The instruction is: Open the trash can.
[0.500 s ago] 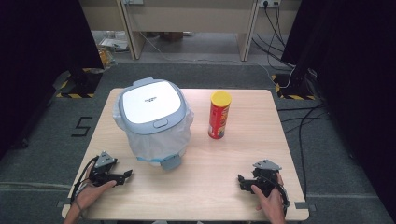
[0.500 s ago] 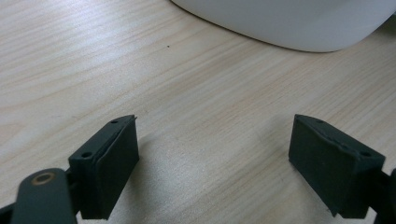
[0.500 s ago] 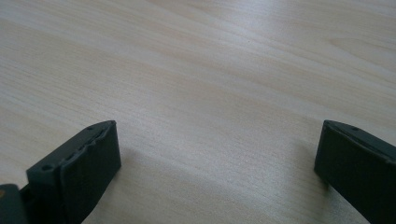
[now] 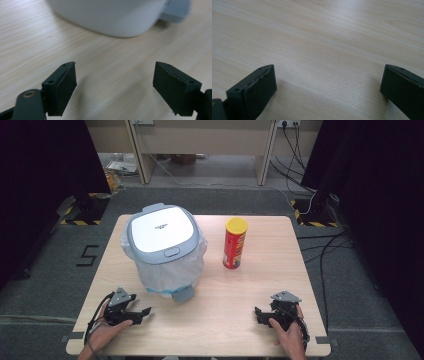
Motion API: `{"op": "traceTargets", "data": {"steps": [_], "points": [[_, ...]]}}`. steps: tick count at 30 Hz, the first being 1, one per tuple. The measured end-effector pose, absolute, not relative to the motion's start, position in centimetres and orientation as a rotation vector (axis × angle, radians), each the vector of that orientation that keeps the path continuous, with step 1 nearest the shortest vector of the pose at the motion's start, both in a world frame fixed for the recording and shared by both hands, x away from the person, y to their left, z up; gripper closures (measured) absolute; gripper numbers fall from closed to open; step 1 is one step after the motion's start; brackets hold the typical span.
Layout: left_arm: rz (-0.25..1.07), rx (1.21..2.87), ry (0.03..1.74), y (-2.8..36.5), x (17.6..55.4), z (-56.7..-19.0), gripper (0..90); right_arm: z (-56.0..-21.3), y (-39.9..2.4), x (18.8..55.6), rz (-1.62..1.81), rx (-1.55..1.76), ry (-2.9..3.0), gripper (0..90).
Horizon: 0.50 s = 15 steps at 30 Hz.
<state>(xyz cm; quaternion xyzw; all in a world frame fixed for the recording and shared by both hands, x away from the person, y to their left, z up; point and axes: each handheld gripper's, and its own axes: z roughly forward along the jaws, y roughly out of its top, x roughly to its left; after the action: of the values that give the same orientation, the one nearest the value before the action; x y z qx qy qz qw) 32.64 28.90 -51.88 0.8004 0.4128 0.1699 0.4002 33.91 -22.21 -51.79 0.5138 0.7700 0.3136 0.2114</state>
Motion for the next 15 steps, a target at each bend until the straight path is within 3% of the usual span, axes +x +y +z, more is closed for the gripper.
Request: {"op": "traceTargets", "data": {"steps": [15], "points": [[0.330,2.008,0.875,23.8,31.3,-51.6,20.0,-51.8,-22.2,33.9,0.868,1.432,2.136,0.4]]}}
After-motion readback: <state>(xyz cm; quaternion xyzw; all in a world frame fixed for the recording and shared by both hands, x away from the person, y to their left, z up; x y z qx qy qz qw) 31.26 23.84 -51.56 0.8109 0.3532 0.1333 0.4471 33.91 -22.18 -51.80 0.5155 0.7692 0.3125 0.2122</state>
